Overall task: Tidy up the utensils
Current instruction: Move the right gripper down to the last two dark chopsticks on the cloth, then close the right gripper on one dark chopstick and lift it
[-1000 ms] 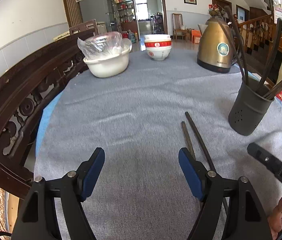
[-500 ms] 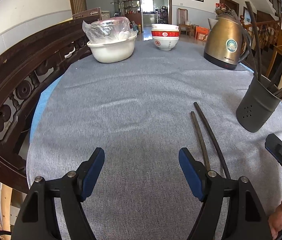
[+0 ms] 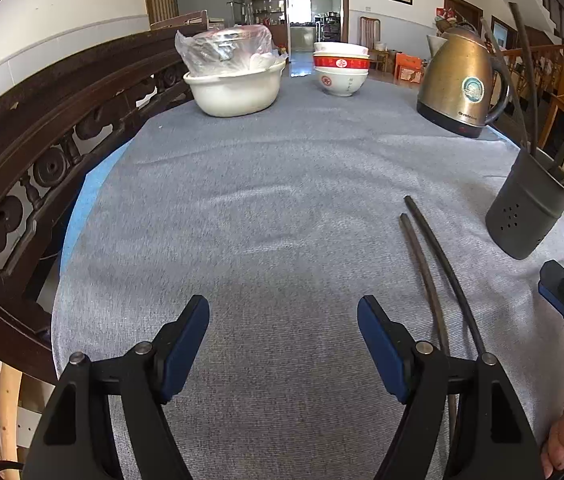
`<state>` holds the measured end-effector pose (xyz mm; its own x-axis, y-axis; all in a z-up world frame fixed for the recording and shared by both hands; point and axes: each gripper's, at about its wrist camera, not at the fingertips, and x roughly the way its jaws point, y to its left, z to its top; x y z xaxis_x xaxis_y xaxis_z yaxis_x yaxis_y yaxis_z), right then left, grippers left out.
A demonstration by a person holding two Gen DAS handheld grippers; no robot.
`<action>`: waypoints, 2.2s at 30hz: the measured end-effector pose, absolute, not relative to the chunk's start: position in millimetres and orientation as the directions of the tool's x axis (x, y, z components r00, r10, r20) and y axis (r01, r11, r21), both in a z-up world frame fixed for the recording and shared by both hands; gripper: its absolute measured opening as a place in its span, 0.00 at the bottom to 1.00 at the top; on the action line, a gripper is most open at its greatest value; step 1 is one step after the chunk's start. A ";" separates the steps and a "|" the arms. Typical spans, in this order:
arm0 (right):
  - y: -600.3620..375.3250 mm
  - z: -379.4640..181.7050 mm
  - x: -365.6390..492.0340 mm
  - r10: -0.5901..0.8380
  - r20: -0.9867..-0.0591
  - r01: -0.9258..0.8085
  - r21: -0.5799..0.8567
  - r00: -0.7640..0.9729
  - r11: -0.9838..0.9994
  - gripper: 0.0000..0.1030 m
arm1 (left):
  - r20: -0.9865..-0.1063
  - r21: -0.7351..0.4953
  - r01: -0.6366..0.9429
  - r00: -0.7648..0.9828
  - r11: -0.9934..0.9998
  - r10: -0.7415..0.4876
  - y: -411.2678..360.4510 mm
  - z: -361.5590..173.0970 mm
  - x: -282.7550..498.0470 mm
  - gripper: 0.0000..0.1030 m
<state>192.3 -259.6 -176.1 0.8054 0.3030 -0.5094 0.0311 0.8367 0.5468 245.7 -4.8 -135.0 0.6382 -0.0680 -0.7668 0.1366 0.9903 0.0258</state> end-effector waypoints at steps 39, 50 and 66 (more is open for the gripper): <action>-177.7 -153.5 256.8 0.216 -0.716 -0.004 0.286 0.664 0.958 0.31 | -0.775 -0.011 0.095 0.628 0.995 -0.069 36.9 -137.5 247.4 0.75; -161.4 -182.2 289.4 0.132 -0.832 0.013 0.165 0.538 0.986 0.07 | -0.789 -0.068 0.157 0.596 0.985 -0.149 28.2 -127.1 251.3 0.75; -215.5 -170.7 249.0 0.125 -0.851 0.107 0.207 0.511 0.973 0.07 | -0.852 -0.197 0.332 0.408 0.922 -0.329 -28.4 -135.9 286.9 0.75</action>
